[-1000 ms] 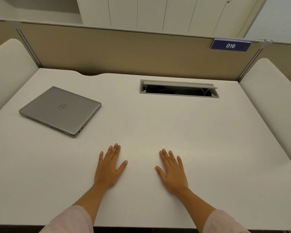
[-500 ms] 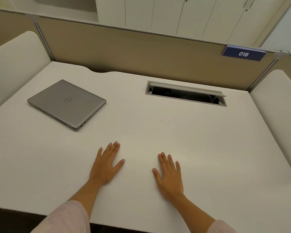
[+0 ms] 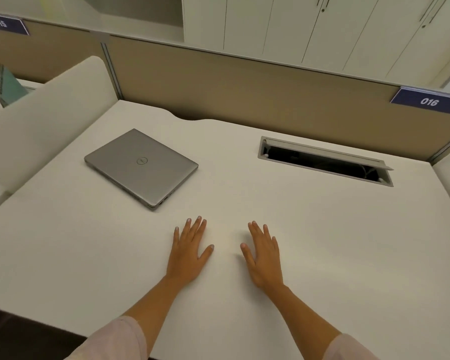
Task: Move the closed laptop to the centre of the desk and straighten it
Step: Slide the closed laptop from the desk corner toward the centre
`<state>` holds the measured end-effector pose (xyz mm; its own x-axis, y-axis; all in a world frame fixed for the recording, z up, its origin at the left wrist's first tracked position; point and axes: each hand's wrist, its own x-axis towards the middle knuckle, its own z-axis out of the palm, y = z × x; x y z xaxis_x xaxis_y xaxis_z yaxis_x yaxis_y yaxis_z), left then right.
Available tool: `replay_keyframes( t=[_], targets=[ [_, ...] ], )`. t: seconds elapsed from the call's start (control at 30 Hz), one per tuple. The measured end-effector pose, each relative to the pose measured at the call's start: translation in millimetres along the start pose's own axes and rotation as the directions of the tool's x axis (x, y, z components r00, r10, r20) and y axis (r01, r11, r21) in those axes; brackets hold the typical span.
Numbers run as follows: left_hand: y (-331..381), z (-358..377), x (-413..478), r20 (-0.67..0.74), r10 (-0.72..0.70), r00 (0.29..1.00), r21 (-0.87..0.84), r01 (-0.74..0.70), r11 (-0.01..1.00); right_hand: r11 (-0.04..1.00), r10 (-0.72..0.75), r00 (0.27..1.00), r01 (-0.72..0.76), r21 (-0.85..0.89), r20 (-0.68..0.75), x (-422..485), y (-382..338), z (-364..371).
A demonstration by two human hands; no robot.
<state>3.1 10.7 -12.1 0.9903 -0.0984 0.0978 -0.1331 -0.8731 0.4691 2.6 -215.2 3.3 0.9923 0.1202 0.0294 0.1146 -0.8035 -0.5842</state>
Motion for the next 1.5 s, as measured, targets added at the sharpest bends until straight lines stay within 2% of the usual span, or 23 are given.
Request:
replay_keyframes(
  t=[0.27,0.47,0.6,0.8,1.0,1.2,1.37,1.5],
  targets=[
    [-58.1,-50.3,43.9,-0.124,-0.165,0.979,-0.020,0.163,0.986,0.984,0.003,1.000,-0.003,0.177,0.001,74.4,-44.4,24.1],
    [-103.9,-77.6,64.7,-0.165,-0.264,0.950,-0.043,0.261,0.964,0.972,-0.030,0.995,0.007,0.236,0.096,118.6,-74.4,42.2],
    [-125.2,-88.9,79.6,-0.176,-0.364,0.915,-0.099,0.351,0.931,0.943,0.018,0.990,-0.062,0.326,0.137,146.8,-90.8,48.6],
    [-141.5,-97.9,106.1,-0.161,-0.529,0.833,-0.259,0.481,0.837,0.935,0.048,0.979,-0.113,0.337,0.196,190.0,-104.6,55.1],
    [-137.8,-99.5,135.6,-0.102,-0.683,0.723,-0.417,0.593,0.689,0.930,0.079,0.967,-0.159,0.333,0.243,235.7,-120.6,54.0],
    [-132.0,-100.6,161.4,-0.065,-0.811,0.581,-0.563,0.650,0.510,0.924,0.068,0.927,-0.197,0.327,0.368,269.5,-133.3,57.9],
    [-124.1,-108.8,180.4,0.050,-0.910,0.412,-0.656,0.700,0.281,0.926,0.049,0.910,-0.196,0.322,0.412,281.7,-141.0,62.6],
    [-120.8,-122.3,191.5,0.124,-0.949,0.288,-0.721,0.684,0.113,0.967,0.028,0.919,-0.124,0.221,0.393,283.2,-144.4,64.2]
  ],
)
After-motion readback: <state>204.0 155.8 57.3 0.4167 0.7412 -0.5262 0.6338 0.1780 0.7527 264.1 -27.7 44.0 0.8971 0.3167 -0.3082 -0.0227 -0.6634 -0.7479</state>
